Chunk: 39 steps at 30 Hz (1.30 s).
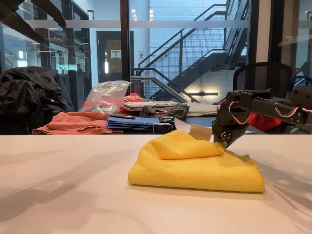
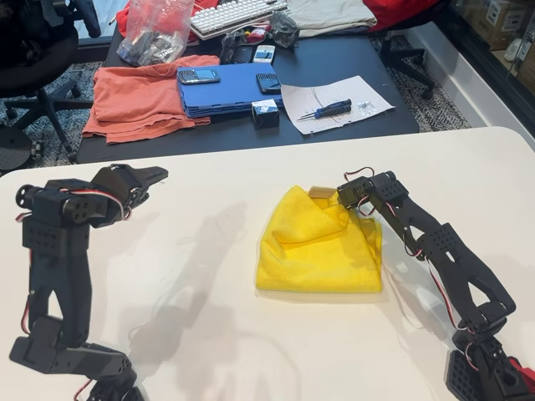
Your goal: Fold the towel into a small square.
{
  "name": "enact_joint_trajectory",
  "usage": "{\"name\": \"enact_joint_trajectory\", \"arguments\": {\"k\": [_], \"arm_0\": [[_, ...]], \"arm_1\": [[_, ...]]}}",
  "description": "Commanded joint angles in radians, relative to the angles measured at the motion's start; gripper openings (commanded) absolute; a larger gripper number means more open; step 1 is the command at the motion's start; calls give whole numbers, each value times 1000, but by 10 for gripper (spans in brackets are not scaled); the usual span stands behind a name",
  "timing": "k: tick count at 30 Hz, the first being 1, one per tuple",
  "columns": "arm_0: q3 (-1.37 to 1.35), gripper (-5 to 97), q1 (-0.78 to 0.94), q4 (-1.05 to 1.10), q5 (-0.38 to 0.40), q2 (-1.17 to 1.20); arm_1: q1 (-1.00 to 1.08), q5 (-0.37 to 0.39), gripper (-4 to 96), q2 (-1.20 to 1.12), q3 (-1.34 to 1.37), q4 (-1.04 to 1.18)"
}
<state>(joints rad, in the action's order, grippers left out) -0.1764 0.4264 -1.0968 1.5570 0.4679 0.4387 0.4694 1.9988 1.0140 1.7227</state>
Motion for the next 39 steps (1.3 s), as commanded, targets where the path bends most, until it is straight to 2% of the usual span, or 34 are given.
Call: {"name": "enact_joint_trajectory", "arguments": {"k": [1, 7, 9, 18, 21, 26, 32, 39], "arm_0": [[3, 13, 2, -11, -35, 17], [11, -1, 0, -138, -166, 17], [15, -1, 3, -233, -178, 26], [178, 0, 34, -710, -196, 333], [256, 0, 57, -753, -212, 390], [310, 0, 86, -765, -308, 503], [118, 0, 230, -769, -422, 755], [-382, 0, 345, -765, -652, 1178]], "arm_1": [[5, 9, 213, 17, -25, -5], [-3, 9, 213, 18, -26, -6], [-2, 9, 213, 18, -26, -6], [3, 11, 213, 18, -26, -6], [5, 11, 213, 20, -26, -6], [-3, 11, 213, 38, -26, -6], [-8, 9, 213, 52, -25, -6], [-8, 5, 213, 52, -25, -6]]}}
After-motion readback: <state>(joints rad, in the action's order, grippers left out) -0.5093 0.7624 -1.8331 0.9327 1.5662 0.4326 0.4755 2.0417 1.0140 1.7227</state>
